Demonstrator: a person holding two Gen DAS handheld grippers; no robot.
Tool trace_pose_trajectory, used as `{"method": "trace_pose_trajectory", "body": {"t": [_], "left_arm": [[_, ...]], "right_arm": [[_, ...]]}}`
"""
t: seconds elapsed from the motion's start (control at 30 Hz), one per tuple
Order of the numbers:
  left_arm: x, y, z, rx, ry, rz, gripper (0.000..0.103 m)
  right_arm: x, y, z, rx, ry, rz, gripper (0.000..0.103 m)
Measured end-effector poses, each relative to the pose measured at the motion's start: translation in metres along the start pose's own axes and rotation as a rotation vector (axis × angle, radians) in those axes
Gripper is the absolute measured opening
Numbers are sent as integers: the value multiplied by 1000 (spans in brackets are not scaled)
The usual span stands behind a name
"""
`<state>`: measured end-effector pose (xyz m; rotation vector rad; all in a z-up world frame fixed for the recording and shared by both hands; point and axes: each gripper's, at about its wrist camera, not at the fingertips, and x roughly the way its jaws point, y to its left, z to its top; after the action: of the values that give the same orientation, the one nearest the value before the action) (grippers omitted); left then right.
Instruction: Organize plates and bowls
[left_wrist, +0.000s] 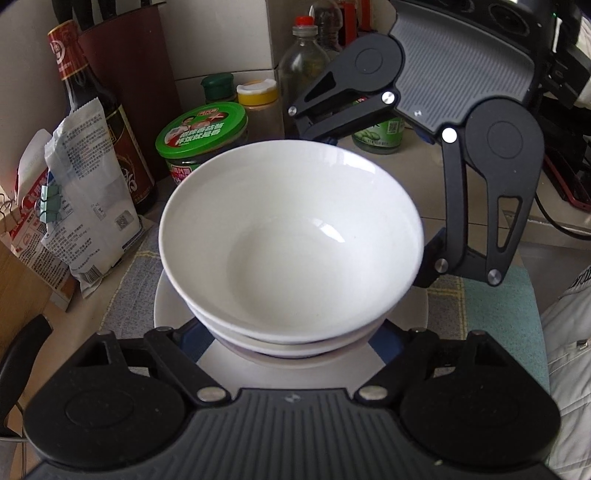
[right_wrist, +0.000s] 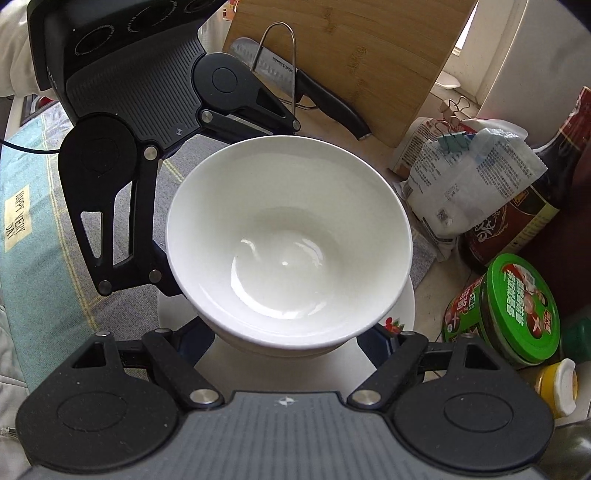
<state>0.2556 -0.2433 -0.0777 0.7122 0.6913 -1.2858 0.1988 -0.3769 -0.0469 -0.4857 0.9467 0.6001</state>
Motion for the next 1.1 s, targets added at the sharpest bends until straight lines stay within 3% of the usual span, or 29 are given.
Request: {"method": "trace_pose_trajectory", "body": {"t": [0.37,0.43,0.5,0.73,0.93,1.03,1.1], "left_arm": [[0,3,-7,-32,-22,-8,88],[0,1,-9,-44,-35,5,90],[-3,-2,-12,-54,-48,25,97],[-36,-15,-41,-173,-112,179,99],[-83,-38,-68,-268,-244,391,102],[-96,-48,-76,-316,-271,433,102],[-102,-52,-81,-384,-276,405,102]], "right_arm": [[3,2,2,-19,5,-20,87],[2,3,2,-15,5,-25,92],[1,4,0,-5,-3,-24,99],[-1,11,-10,20,10,-68,100],[-19,37,-10,135,39,-220,101],[-27,56,-4,263,67,-318,103],[-31,68,0,383,87,-383,103]]}}
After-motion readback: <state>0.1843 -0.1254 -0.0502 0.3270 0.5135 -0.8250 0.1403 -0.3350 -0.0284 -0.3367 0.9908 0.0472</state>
